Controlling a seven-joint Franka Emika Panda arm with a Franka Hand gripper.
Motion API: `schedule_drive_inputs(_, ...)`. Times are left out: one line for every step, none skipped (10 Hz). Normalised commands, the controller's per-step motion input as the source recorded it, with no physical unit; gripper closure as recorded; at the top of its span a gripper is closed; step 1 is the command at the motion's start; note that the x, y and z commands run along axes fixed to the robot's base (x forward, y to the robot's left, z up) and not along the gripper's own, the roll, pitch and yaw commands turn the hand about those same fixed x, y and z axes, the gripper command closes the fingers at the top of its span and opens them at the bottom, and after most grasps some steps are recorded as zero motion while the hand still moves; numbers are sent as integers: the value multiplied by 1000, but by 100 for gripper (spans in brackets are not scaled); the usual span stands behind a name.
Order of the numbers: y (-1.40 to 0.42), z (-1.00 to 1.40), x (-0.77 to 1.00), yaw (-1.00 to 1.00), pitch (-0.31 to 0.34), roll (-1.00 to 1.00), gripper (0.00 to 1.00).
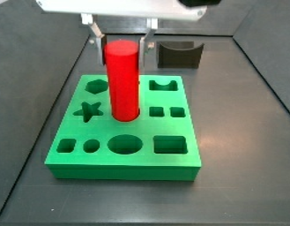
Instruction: Insert the round object.
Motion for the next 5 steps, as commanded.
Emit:
schedule_drive_inputs(0,-123,0,-14,0,-109,100)
schedule_drive_inputs(0,-129,0,-14,0,-54,100)
schedule_drive_inputs(0,-180,0,-23,-10,-66,100)
schedule_drive_inputs(29,-171,0,0,-47,-114,100)
schedule_drive_inputs(0,0,0,0,0,-6,100)
